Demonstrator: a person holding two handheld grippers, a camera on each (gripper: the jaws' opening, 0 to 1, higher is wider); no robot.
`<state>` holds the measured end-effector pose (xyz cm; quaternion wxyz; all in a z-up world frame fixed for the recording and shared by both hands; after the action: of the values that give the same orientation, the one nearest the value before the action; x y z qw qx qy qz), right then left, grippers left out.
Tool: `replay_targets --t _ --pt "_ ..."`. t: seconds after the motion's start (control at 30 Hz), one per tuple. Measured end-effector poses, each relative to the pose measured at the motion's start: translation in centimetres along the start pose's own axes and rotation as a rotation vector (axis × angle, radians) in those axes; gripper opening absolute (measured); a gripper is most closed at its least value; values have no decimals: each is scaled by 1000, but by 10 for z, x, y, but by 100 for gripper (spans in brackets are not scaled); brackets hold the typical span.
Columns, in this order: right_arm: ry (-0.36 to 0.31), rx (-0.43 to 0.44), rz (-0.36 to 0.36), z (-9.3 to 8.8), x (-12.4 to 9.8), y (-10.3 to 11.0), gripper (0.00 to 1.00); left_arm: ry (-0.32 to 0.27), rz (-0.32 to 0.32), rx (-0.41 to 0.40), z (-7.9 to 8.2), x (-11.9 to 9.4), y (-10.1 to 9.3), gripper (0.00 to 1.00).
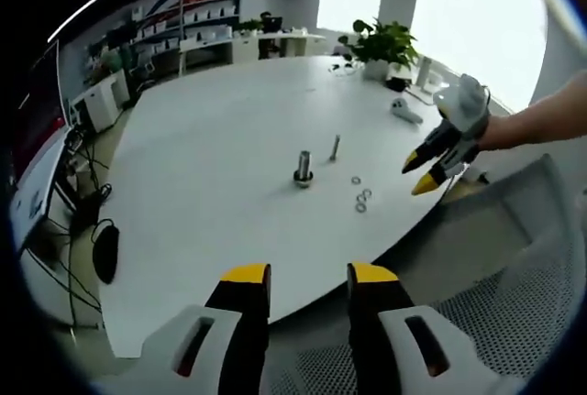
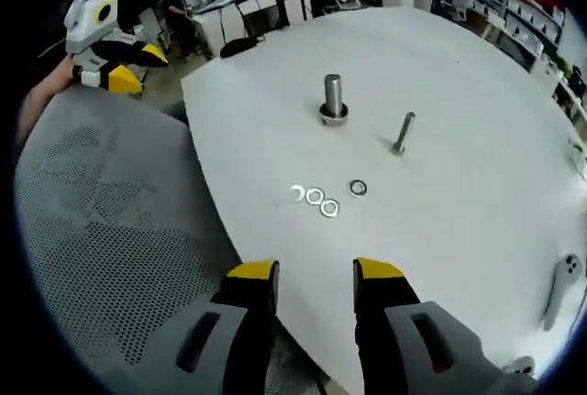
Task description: Place the washer onto the threaded stud by aligning its center hole with the stud, sliding it down to the base, and recovering from edge contact or off-axis alignment until the washer reaches the visible bottom stop.
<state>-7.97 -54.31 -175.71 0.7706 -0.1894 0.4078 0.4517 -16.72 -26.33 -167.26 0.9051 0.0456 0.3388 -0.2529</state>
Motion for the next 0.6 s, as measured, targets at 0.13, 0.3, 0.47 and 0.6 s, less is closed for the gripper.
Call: replay_targets --t 0.13,0.3,0.47,0.6 --pt "3 -33 15 12 13 0 30 -32 13 -31 4 -3 4 30" --pt "68 -98 32 15 32 -2 30 11 -5 -4 -1 2 1 30" --pt "89 -135 27 22 44 -5 25 -36 3 -33 4 -2 3 30" --pt "123 -163 45 22 54 -3 25 7 -16 -10 -1 2 -1 31"
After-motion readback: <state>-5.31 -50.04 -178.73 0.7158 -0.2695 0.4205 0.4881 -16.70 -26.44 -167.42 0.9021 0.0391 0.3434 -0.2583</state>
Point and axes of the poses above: the point that each gripper's makers call its tool centre point, and the gripper's own axes: x roughly forward along the fingers, y roughly to its left, z roughly out of its top, the point moved 6 cm from there along -x, roughly backward along the fingers, and after that the axes turned 8 degrees about -y, right-handed, at the moved point
